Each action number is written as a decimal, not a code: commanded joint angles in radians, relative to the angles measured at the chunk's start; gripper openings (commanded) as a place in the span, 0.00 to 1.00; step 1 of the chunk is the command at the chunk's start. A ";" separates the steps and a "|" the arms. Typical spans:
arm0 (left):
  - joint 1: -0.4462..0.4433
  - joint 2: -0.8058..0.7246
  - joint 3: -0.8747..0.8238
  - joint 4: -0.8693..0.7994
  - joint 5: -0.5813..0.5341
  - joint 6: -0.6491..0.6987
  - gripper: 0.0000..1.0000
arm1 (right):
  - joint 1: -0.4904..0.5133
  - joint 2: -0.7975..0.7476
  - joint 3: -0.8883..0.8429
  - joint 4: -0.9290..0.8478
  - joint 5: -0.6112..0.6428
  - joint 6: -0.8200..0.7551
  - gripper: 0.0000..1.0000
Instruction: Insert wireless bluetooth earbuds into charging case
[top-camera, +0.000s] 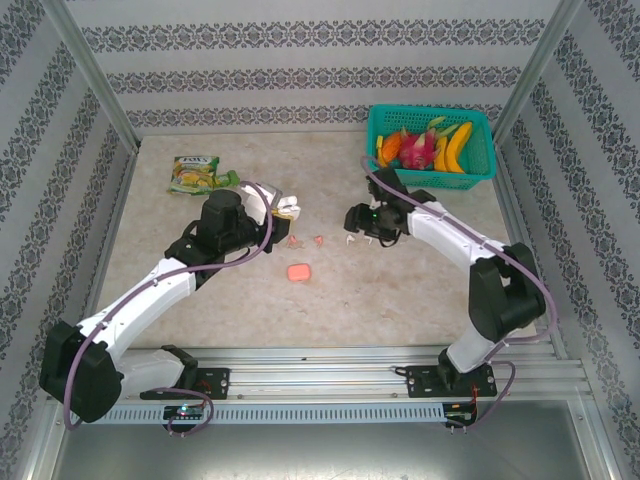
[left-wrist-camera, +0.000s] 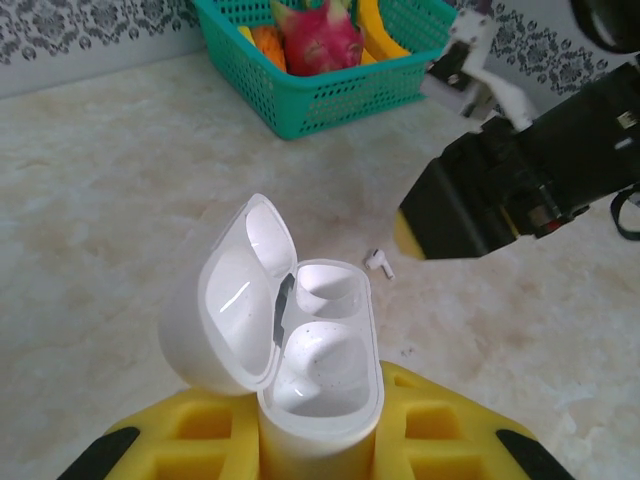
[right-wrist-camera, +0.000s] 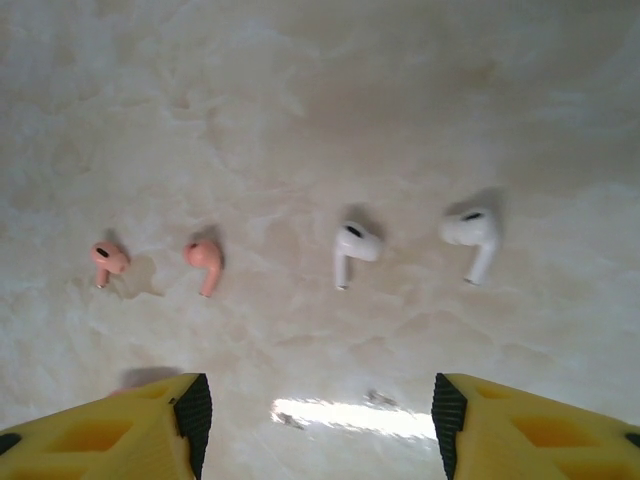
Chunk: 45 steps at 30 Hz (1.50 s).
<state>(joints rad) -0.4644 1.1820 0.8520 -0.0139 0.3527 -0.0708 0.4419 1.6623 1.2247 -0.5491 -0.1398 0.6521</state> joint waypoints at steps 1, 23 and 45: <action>0.005 -0.033 -0.043 0.186 -0.039 -0.043 0.00 | 0.043 0.062 0.081 -0.070 0.118 0.101 0.61; 0.006 0.047 -0.106 0.445 -0.002 -0.159 0.00 | 0.116 0.352 0.273 -0.183 0.242 0.352 0.56; 0.006 0.064 -0.118 0.456 0.054 -0.148 0.00 | 0.101 0.422 0.298 -0.183 0.255 0.373 0.52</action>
<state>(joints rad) -0.4644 1.2457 0.7414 0.3828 0.3859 -0.2150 0.5468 2.0590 1.4940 -0.7074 0.0830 1.0187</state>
